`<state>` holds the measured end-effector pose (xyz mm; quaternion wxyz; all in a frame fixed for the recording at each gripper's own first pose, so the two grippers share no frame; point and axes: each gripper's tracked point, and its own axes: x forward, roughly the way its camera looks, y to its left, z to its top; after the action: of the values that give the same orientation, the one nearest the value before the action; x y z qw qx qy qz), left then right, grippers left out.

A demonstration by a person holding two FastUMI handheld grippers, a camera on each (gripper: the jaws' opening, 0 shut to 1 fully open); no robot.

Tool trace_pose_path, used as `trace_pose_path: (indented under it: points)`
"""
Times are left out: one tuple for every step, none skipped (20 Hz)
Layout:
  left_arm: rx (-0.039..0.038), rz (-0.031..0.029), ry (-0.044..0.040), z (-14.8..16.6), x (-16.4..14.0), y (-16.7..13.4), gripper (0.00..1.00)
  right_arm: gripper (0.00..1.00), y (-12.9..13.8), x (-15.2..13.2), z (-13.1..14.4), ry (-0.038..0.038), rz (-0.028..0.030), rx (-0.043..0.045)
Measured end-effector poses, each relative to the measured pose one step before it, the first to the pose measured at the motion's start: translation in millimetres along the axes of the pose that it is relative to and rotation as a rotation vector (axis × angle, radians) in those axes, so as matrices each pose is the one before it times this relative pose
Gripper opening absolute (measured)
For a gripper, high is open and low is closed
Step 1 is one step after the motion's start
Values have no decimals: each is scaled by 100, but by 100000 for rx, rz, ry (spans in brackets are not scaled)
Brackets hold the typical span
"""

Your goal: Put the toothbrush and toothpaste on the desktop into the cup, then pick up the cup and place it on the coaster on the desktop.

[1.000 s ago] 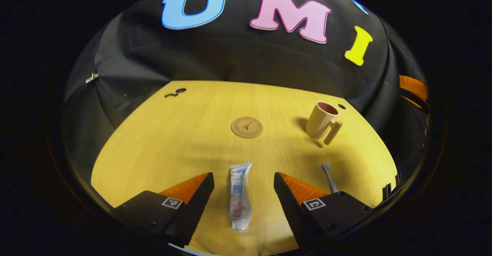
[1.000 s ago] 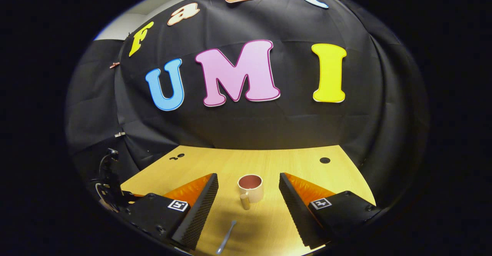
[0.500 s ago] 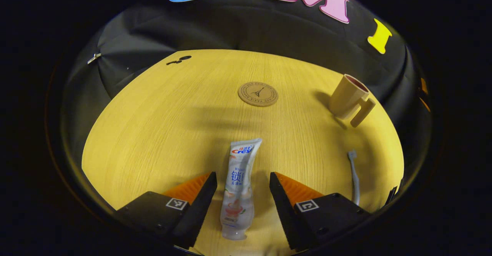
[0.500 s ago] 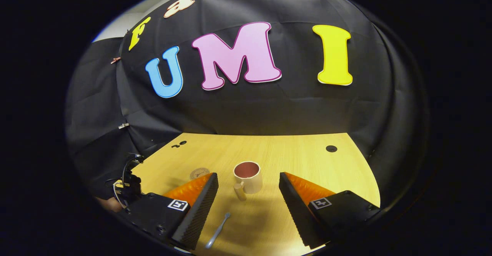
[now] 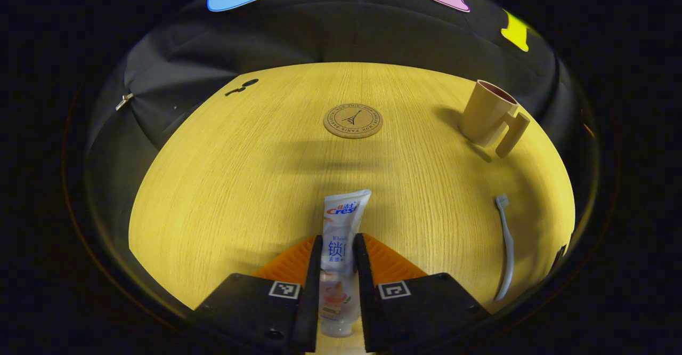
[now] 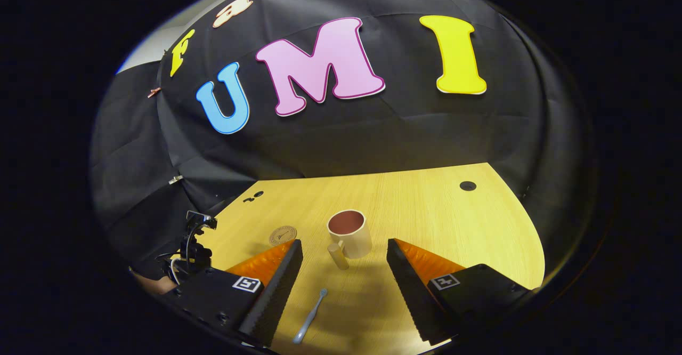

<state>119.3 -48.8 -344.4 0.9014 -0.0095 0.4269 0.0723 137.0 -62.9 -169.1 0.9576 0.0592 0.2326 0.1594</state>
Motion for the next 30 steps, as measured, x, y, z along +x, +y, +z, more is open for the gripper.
trace_pose_path:
  points:
    - [-721,-423,-29,9,-86,-85,36,98,56,-186,-297,974,-226,239]
    - [-709,-163,53,45,-36,0,33,98,94,-217,-334,1021,-389,309]
    - [-368,-356,-322,73,51,-53,29,98,21,-186,-373,903,-413,317]
    - [-172,-375,102,41,-3,-2,30,98,10,-61,-430,1214,-425,339]
    - [68,-156,399,-124,-106,14,22,98,-48,-105,-541,1265,-669,551]
    - [621,223,754,-60,-154,99,25,98,-56,-5,-497,1362,-859,754]
    - [1221,81,128,-32,-125,77,25,98,-104,5,-612,1799,-934,804]
    - [1500,-7,354,-93,-260,104,24,98,-22,96,-570,1613,-1123,649]
    - [1435,37,-176,-42,-331,157,24,98,10,81,-694,1980,-1109,518]
    - [828,-240,-760,178,-455,124,24,98,89,311,-765,2359,-978,781]
    - [54,-942,-1099,171,-508,48,24,98,205,250,-1036,2474,-509,1171]
    - [-36,-1214,-1116,265,-601,2,23,98,248,167,-879,2784,-641,1743]
    - [134,-963,-1117,192,-582,188,23,98,372,288,-916,2937,-192,1675]
    - [935,-203,-1089,330,-680,252,23,98,92,542,-820,2457,-475,989]
    - [1705,294,-1325,265,-585,501,24,98,115,639,-899,2205,-1039,-360]
    - [1305,-150,-1257,309,-522,401,24,98,118,422,-859,1842,-1554,-1385]
    - [217,-516,-707,162,-517,286,23,98,107,478,-675,1918,-1696,-1386]
    - [-646,-840,-593,184,-504,328,23,98,94,360,-691,2031,-1263,-1011]
    - [-605,-719,-927,20,-476,353,24,99,303,472,-616,1854,-975,-452]
    - [107,-342,-1148,109,-450,402,23,99,285,472,-684,1803,-1058,-381]
    - [1433,412,-969,-107,-302,558,24,98,182,549,-706,2162,-769,-579]
    - [2043,1354,-756,-140,-249,778,23,99,4,575,-860,2542,-2158,-922]
    - [1566,607,-626,-242,-173,692,24,98,-230,574,-566,2011,-2827,-932]
    - [466,-61,-75,-396,-125,399,23,98,-24,561,-502,1662,-2273,-904]
    - [-502,-712,151,-445,-128,340,23,99,246,603,-556,1920,-1639,-1279]
    - [-961,-760,111,-414,-81,383,23,99,281,455,-755,2140,-1430,-1398]
    - [-845,-542,5,-336,-97,536,23,99,329,325,-550,1770,-1691,-720]
    - [-466,-683,-300,-191,-74,423,23,99,402,224,-400,1384,-1006,55]
    - [-189,-775,-418,-228,-83,386,24,99,365,244,-328,1006,-704,402]
    - [-230,-879,-254,-117,-32,378,23,99,240,130,-249,1093,-949,-191]
